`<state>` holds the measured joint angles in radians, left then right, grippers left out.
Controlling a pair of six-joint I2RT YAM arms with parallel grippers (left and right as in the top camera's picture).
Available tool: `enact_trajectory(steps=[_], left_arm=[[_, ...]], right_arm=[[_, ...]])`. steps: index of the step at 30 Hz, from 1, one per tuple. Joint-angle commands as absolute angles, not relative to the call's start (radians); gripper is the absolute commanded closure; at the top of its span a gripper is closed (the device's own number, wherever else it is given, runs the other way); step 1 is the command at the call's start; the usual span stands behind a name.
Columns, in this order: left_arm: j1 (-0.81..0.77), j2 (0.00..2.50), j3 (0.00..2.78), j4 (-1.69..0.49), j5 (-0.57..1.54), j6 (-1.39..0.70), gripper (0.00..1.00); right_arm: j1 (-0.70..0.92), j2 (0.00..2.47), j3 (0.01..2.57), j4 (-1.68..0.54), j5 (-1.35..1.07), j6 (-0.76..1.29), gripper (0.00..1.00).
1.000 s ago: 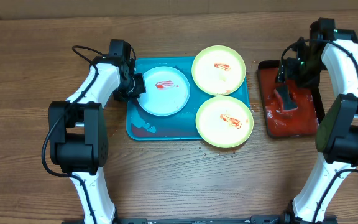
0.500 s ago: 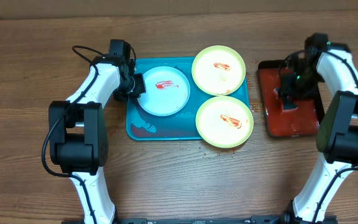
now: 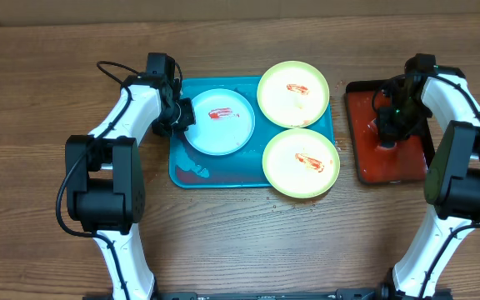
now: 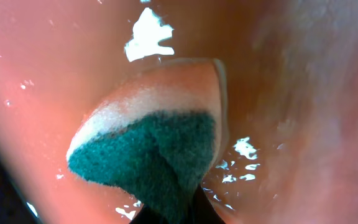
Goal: Clean dirty plates on tray and stack at the side
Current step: 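Lower right gripper onto the green sponge and grasp it, then lift the sponge and carry it over the white plate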
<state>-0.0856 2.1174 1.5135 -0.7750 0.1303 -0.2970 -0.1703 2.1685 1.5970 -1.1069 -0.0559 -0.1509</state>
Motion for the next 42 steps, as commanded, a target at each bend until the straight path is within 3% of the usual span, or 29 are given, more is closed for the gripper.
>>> enact_trajectory(steps=[1,11,26,34,42], left_arm=[[-0.092,2.138,1.506,-0.77,0.108,-0.295,0.96],[-0.092,2.138,1.506,-0.777,0.109,-0.295,0.96],[-0.092,2.138,1.506,-0.784,0.108,-0.295,0.96],[-0.092,2.138,1.506,-0.791,0.131,-0.295,0.96],[-0.092,2.138,1.506,-0.811,0.131,-0.295,0.96]], right_arm=[[-0.163,2.165,1.644,-1.14,-0.091,-0.068,0.96],[-0.163,2.075,1.784,-1.278,-0.124,0.04,0.96],[-0.143,2.001,1.784,-1.265,-0.017,0.11,0.96],[-0.041,1.93,1.784,-1.216,0.233,0.218,0.96],[0.008,1.919,1.781,-1.185,0.295,0.218,0.96]])
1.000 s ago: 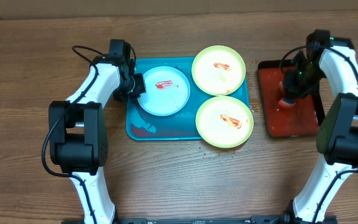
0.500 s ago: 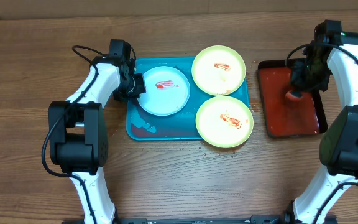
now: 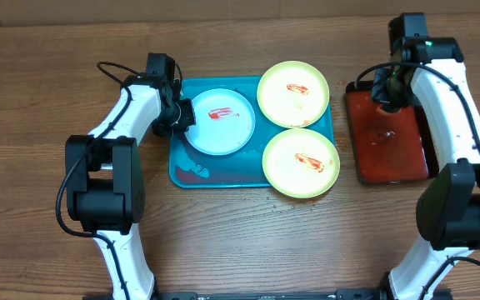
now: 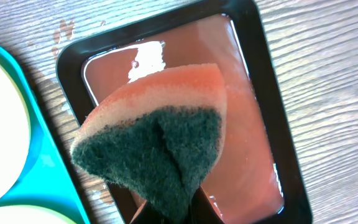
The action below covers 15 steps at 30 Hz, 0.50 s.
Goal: Clean dirty plates on tray and stack at the side
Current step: 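Lift the sponge and carry it over the white plate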
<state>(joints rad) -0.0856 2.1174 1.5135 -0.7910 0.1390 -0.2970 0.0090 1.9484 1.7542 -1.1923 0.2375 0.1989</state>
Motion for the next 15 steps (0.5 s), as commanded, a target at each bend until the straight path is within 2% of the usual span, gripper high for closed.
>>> enact_trajectory(steps=[1,6,15], left_arm=[[-0.092,2.138,1.506,-0.813,0.131,-0.295,0.96],[-0.092,2.138,1.506,-0.815,0.131,-0.292,0.96],[-0.092,2.138,1.506,-0.813,0.131,-0.292,0.96]], right_arm=[[0.008,1.919,1.781,-1.187,0.295,0.218,0.96],[0.008,1.919,1.781,-1.21,0.253,0.213,0.96],[0.098,1.919,1.782,-1.236,-0.112,0.207,0.96]])
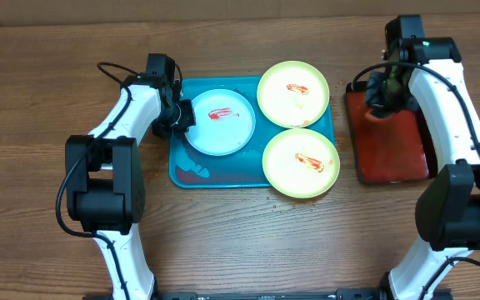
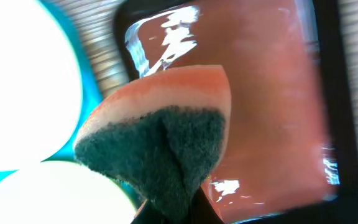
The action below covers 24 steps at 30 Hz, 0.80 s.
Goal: Clean dirty plates on tray and stack at the side
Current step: 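Lift the sponge and carry it over the white plate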
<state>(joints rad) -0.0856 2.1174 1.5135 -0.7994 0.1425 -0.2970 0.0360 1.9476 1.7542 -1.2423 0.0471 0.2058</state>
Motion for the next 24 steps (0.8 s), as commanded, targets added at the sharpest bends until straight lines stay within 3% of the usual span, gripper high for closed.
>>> enact_trajectory(steps=[1,12,17,24], left_arm=[[-0.092,2.138,1.506,-0.812,0.131,-0.292,0.96],[-0.092,2.138,1.506,-0.814,0.168,-0.291,0.96],[-0.092,2.138,1.506,-0.831,0.234,-0.292,0.96],[-0.092,2.138,1.506,-0.905,0.243,-0.292,0.96]], right_arm=[[0.127,1.921,1.782,-1.23,-0.133,0.212,0.96],[0.446,2.028,1.966,-1.128,-0.159,0.349,0.96],[0.505,2.172,2.132,-1.131,-0.159,0.358,0.96],[0.519,2.302,2.148,-1.127,-0.159,0.372,0.96]])
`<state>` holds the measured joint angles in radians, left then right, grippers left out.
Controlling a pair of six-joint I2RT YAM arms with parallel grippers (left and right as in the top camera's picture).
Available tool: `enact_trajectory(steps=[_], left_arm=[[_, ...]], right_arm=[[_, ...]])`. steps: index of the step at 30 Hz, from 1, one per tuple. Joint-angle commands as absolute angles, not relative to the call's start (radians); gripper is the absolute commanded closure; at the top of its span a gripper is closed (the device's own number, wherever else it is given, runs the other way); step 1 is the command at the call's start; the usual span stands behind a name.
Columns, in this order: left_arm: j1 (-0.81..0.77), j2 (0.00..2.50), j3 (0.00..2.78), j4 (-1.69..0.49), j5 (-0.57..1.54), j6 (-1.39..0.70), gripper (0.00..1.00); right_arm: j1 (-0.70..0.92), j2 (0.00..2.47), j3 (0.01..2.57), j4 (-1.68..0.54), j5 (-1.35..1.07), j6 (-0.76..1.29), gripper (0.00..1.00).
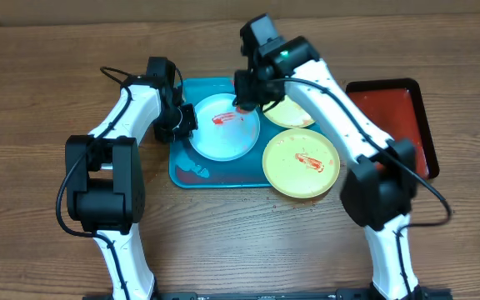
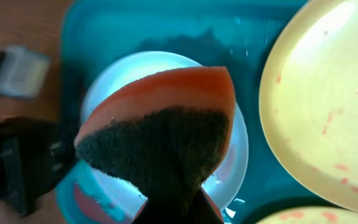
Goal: Clean dirty plates on tray and stack at the side
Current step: 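Lift the sponge and carry it over the white plate, then scrub the white plate with the sponge while left gripper holds it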
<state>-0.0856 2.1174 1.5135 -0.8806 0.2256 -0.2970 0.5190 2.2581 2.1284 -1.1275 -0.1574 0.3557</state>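
Note:
On the teal tray (image 1: 188,158) lie three dirty plates. A pale blue plate (image 1: 223,137) with a red smear is at the left, a yellow-green plate (image 1: 298,115) lies at the back, half under my right arm, and another yellow-green plate (image 1: 301,164) sits at the front. My right gripper (image 1: 244,100) (image 2: 173,208) is shut on a sponge (image 2: 160,124) with orange foam and a dark green scouring face, held over the pale plate (image 2: 104,81). My left gripper (image 1: 182,121) sits at that plate's left rim; its grip is unclear.
A black tray of red liquid (image 1: 394,125) stands at the right on the wooden table (image 1: 240,242). A red smear (image 1: 192,172) marks the teal tray's front left corner.
My right gripper, still holding the sponge, has moved left from the black tray's left edge to over the pale blue plate. The left arm stays put.
The sponge was first down in the red liquid of the black tray. Then it was held clear above that tray, later over its left edge near the plates. Now it is over the pale plate on the teal tray.

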Motion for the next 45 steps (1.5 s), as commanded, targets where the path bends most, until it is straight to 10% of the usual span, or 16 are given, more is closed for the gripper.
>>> enact_trajectory(steps=[1,45], left_arm=[[-0.092,2.138,1.506,-0.914,0.236,-0.292,0.96],[-0.092,2.138,1.506,-0.983,0.263,-0.224,0.96]], right_arm=[[0.519,2.317,2.148,-1.127,-0.159,0.372,0.96],[0.667,2.57,2.146,-0.863,-0.37,0.498,0.96]])
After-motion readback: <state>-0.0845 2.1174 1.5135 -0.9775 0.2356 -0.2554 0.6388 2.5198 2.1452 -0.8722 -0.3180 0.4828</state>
